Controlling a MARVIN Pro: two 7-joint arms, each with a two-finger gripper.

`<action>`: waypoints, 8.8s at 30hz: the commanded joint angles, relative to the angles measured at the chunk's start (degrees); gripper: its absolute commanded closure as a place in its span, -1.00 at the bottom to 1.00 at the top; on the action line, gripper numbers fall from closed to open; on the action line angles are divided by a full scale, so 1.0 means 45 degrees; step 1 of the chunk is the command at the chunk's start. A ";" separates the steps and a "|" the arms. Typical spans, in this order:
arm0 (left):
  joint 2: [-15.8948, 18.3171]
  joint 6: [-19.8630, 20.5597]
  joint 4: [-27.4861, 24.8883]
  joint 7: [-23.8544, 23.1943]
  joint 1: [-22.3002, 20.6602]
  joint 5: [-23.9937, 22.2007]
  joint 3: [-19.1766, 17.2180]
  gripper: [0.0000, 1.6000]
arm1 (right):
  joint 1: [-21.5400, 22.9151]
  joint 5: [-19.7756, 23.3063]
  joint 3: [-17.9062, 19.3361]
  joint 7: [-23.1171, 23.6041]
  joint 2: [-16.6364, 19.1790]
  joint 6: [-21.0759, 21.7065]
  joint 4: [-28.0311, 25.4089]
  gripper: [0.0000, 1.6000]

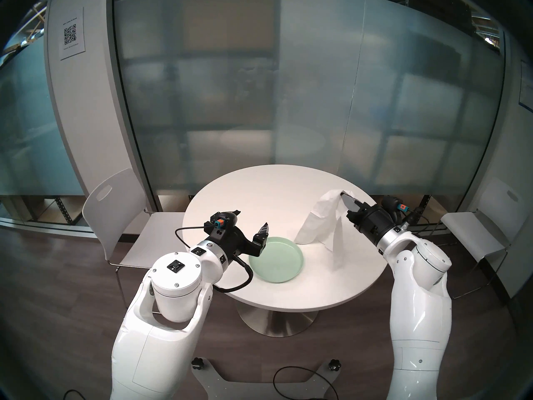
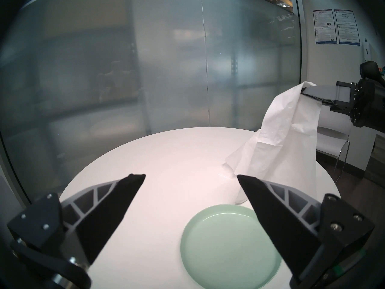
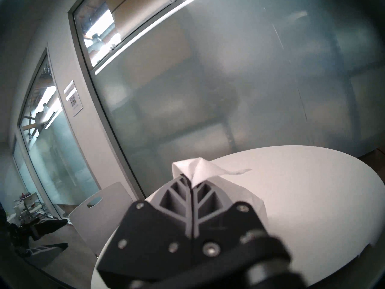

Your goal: Fold the napkin in half twice and place it beside the plate

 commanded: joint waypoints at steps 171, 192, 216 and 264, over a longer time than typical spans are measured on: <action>0.0405 0.2023 0.3038 -0.4888 -0.6096 -0.2751 -0.2051 1.00 | 0.0412 0.1554 0.0944 0.1955 0.2170 0.2847 -0.1459 1.00; 0.0511 0.2946 0.0821 -0.5645 -0.5357 -0.3434 -0.2972 1.00 | -0.0339 0.1727 0.1276 0.1970 0.1905 0.3214 -0.2860 1.00; 0.0774 0.3512 0.0142 -0.6285 -0.4868 -0.3683 -0.3477 1.00 | -0.0884 0.1521 0.1418 0.1947 0.1514 0.3287 -0.3417 1.00; 0.0731 0.2651 0.1823 -0.6134 -0.4126 -0.2299 -0.2107 1.00 | -0.0154 0.0363 0.0486 0.2605 0.2211 0.1436 0.1126 1.00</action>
